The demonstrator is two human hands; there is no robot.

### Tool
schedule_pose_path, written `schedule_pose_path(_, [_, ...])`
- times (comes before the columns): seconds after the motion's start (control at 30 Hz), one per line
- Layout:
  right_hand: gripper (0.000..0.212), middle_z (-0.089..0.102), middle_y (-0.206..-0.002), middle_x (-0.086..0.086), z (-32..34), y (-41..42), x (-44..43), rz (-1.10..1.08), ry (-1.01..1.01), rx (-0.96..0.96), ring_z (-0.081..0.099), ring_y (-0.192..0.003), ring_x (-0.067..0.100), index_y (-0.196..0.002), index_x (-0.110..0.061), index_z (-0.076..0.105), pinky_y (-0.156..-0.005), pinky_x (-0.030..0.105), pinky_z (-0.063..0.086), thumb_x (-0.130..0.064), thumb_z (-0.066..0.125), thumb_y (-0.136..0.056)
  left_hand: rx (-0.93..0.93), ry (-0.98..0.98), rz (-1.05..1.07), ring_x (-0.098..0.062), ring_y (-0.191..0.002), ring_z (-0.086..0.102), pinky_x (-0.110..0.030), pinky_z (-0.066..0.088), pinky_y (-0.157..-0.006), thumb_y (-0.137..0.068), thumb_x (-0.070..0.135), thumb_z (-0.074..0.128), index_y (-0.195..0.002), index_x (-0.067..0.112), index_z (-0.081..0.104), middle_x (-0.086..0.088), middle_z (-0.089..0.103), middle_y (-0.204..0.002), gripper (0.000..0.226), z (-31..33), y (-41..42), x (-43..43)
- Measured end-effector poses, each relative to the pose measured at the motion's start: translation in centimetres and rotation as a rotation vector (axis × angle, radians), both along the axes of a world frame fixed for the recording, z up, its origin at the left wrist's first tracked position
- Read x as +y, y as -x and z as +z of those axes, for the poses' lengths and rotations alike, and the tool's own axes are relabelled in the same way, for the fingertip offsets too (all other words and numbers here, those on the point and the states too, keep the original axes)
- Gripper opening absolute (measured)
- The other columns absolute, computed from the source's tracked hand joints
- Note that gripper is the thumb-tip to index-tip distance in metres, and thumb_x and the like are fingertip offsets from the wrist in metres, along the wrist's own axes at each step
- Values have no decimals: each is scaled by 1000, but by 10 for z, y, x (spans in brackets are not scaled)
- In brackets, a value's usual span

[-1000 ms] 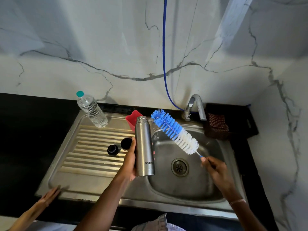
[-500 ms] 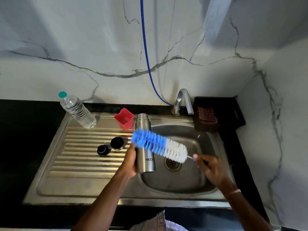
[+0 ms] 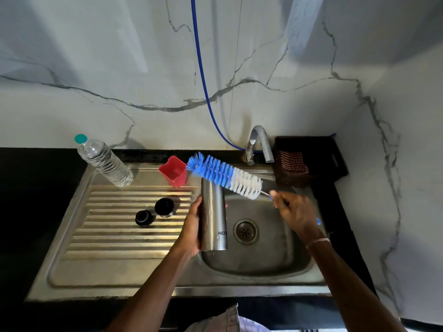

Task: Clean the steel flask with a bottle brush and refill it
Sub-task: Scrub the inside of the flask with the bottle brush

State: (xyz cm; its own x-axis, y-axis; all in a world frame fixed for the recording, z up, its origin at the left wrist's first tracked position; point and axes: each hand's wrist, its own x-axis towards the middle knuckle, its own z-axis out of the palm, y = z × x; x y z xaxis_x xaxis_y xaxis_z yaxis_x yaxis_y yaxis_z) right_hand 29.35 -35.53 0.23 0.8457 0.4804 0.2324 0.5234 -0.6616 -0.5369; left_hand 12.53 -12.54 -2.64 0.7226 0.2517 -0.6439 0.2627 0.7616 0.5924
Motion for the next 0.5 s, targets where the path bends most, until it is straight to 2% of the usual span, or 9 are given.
schedule_pose_path(0.1, [44,50,-52,-7,-2,9,-8,33,16,-9,54,-49,16,-66,-31,56,-52,33,44,-59,46,-98,-4,18,35,-27,-97,72,-40,56,-84,-92,56,60,-128,12,70,-17,73,-123,58,-5,-1,5])
schedule_pose_path(0.2, [43,42,-47,-9,-15,43,-40,110,13,28,44,-42,5,-78,-25,68,-45,27,39,-58,50,-100,-23,-10,79,-21,-83,76,-34,59,-69,-89,48,60,-109,13,74,-9,78,-100,43,-7,-2,12])
schedule_pose_path(0.3, [51,48,-50,-4,-23,73,-76,121,44,54,50,-43,10,-78,-25,67,-45,31,44,-64,43,-99,-44,-7,39,-25,-83,77,-35,61,-67,-82,57,63,-94,10,80,-12,78,-94,51,-7,-1,22])
schedule_pose_path(0.4, [56,54,-51,-3,-16,74,-82,77,73,55,54,-43,10,-75,-26,67,-46,32,45,-69,39,-98,-81,26,8,-29,-92,76,-40,60,-77,-63,62,86,-104,9,78,-15,77,-103,68,-6,-2,25])
schedule_pose_path(0.5, [57,55,-49,-2,-1,49,-54,26,84,8,56,-44,11,-75,-21,69,-44,32,42,-67,43,-96,-29,-1,45,-23,-83,75,-38,55,-79,-77,51,73,-106,13,75,-11,75,-102,48,-3,-9,13])
